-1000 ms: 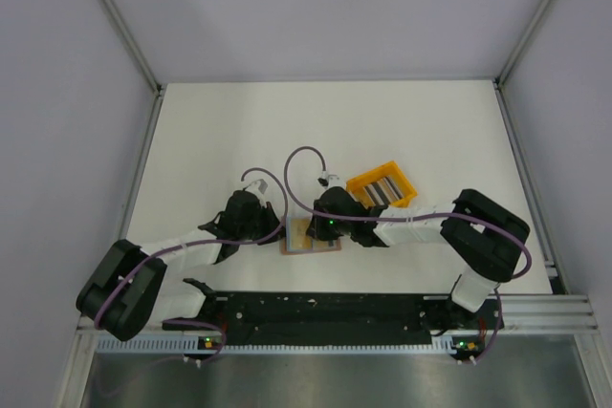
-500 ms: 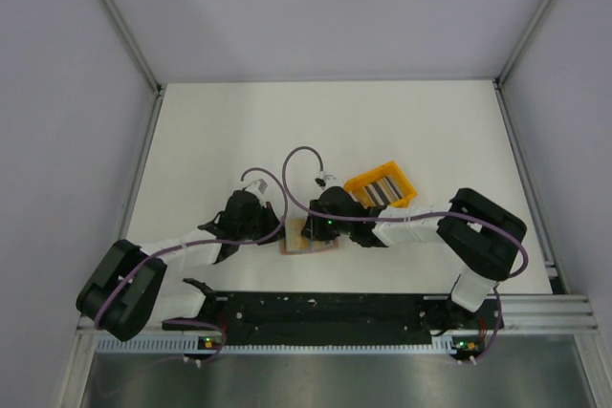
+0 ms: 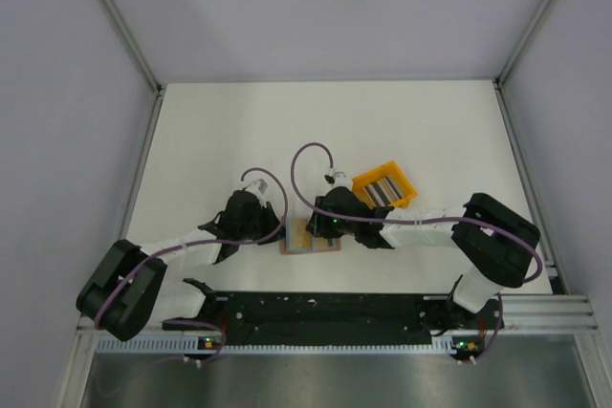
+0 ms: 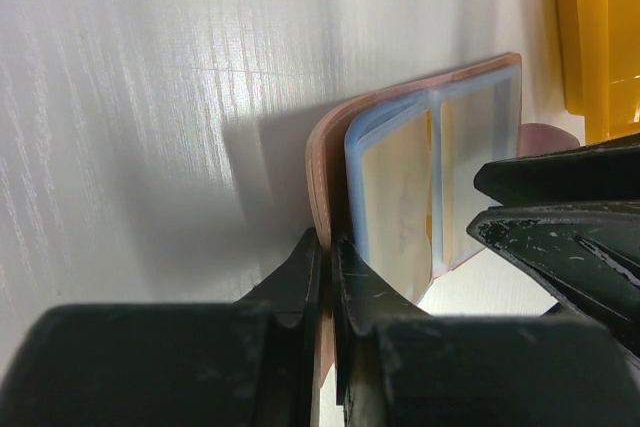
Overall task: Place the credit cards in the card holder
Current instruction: Insert the credit card into the card holder.
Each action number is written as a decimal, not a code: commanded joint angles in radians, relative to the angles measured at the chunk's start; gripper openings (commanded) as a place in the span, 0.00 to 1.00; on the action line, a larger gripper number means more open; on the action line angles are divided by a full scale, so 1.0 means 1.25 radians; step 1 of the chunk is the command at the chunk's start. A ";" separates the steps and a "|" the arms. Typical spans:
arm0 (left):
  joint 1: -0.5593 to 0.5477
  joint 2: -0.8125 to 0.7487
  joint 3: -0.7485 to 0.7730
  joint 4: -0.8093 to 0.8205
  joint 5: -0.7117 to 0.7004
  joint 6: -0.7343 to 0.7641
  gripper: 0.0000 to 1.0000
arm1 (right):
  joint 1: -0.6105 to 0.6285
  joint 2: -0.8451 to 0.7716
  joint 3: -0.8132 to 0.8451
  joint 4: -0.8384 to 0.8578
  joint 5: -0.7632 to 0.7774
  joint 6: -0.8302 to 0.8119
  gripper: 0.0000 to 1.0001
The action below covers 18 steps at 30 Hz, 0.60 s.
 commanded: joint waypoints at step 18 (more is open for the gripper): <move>0.000 0.001 0.006 -0.012 -0.025 0.017 0.00 | 0.019 0.076 0.053 0.039 -0.087 -0.012 0.29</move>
